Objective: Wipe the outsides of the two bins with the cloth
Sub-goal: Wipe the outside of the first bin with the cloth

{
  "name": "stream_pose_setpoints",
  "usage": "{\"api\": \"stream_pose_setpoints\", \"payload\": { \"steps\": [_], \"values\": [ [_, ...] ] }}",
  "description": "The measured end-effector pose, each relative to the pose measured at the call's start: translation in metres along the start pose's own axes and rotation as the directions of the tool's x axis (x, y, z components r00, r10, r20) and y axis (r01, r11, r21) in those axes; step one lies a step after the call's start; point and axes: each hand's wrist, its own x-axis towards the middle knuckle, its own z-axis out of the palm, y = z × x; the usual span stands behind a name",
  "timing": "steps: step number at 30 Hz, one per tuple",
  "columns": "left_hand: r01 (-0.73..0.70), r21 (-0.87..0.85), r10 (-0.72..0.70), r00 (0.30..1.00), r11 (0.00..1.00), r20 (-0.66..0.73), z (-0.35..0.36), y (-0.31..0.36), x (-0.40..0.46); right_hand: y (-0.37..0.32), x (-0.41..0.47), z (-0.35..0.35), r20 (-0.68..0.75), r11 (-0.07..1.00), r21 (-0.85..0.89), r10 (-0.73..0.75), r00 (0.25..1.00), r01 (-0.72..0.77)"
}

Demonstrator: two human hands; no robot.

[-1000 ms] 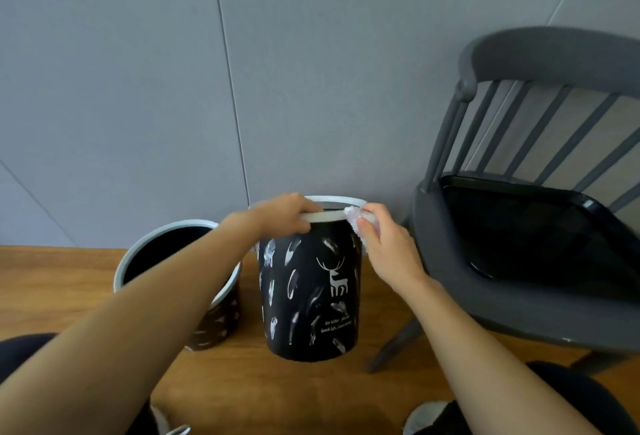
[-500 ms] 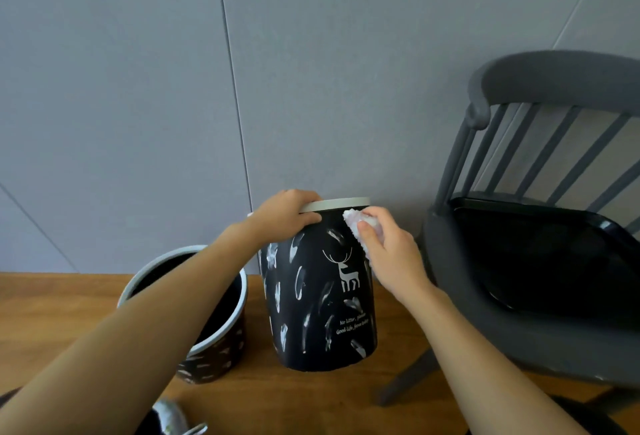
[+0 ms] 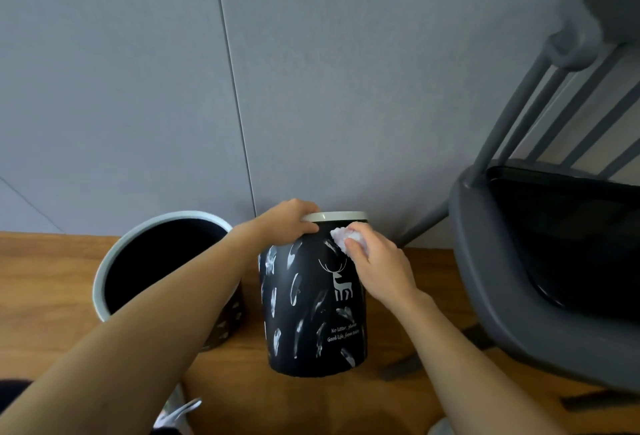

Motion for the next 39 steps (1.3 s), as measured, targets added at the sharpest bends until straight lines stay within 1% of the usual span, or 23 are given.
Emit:
{"api": "stream_pose_setpoints", "payload": {
  "steps": [4, 13, 18, 21, 24, 27, 31, 34, 37, 39],
  "values": [
    [0.008, 0.024, -0.008, 1.0, 1.0, 0.026, 0.006, -0.011, 0.009, 0.005, 0.007, 0.012, 0.017, 1.0, -0.02, 0.005, 1.0, -0.004],
    [0.066, 0.064, -0.07, 0.996, 0.996, 0.063, 0.016, -0.036, 0.029, 0.015, 0.017, 0.041, 0.045, 0.999, -0.003, 0.032, 0.998, -0.032],
    [0.084, 0.107, -0.092, 0.992, 0.991, 0.08, 0.024, -0.045, 0.042, 0.022, 0.025, 0.054, 0.05, 0.993, 0.116, -0.006, 0.999, 0.0],
    [0.088, 0.124, -0.096, 0.993, 0.988, 0.062, 0.026, -0.049, 0.051, 0.026, 0.032, 0.06, 0.025, 0.992, 0.129, -0.009, 1.0, 0.005],
    [0.094, 0.192, -0.103, 0.994, 0.977, 0.038, 0.025, -0.056, 0.056, 0.027, 0.039, 0.066, 0.009, 0.987, 0.157, -0.021, 1.0, 0.019],
    [0.094, 0.151, -0.1, 0.994, 0.984, 0.033, 0.025, -0.061, 0.058, 0.026, 0.046, 0.069, -0.034, 0.981, 0.188, -0.035, 0.999, 0.041],
    [0.09, 0.108, -0.092, 0.996, 0.99, 0.019, 0.024, -0.065, 0.061, 0.028, 0.055, 0.072, -0.085, 0.982, 0.145, -0.106, 0.991, 0.118],
    [0.076, 0.113, -0.082, 0.995, 0.991, 0.051, 0.023, -0.067, 0.065, 0.027, 0.061, 0.077, -0.101, 0.978, 0.117, -0.163, 0.981, 0.175],
    [0.062, 0.138, -0.072, 0.995, 0.989, 0.071, 0.022, -0.071, 0.07, 0.024, 0.063, 0.085, -0.094, 0.972, 0.076, -0.216, 0.972, 0.224],
    [0.062, 0.144, -0.072, 0.995, 0.988, 0.063, 0.022, -0.074, 0.073, 0.028, 0.06, 0.089, -0.058, 0.967, 0.017, -0.254, 0.965, 0.256]
  ]
}}
